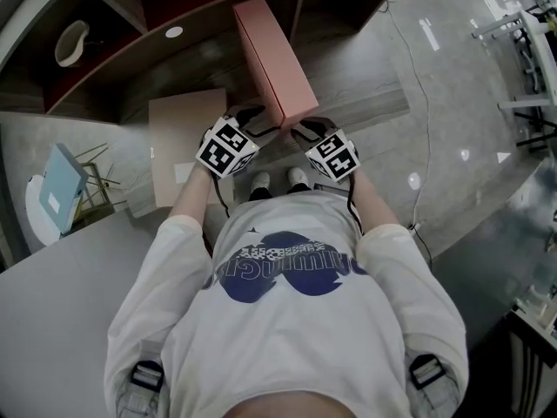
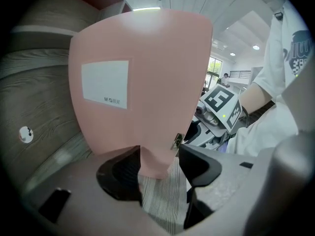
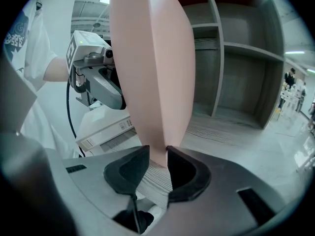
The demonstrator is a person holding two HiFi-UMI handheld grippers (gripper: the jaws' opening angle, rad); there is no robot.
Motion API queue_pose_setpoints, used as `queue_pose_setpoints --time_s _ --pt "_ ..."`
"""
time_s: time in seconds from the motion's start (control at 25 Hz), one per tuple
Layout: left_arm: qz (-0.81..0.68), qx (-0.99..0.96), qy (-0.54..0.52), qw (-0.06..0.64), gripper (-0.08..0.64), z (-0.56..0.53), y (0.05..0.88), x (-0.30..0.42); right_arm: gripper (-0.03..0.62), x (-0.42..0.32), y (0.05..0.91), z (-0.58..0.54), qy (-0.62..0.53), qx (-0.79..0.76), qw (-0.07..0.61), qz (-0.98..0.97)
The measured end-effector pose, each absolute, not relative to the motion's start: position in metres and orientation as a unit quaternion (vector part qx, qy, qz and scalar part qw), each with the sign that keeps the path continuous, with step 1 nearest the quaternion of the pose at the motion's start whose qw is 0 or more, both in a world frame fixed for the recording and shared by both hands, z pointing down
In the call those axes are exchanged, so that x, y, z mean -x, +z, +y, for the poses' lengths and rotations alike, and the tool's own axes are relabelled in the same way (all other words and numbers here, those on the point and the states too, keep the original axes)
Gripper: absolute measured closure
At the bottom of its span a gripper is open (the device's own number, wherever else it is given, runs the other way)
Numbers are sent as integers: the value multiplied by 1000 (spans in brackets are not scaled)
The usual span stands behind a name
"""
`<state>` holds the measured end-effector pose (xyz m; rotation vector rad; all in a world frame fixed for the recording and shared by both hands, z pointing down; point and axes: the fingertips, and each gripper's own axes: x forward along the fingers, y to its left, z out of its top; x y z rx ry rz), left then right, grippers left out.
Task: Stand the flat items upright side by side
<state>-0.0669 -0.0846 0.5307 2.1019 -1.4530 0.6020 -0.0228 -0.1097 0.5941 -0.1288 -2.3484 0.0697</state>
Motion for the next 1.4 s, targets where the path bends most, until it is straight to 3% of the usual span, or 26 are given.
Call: queue_pose_setpoints --time_s 1.4 --pt "-516 -799 185 248 310 -156 528 101 492 56 577 -170 9 -44 353 -935"
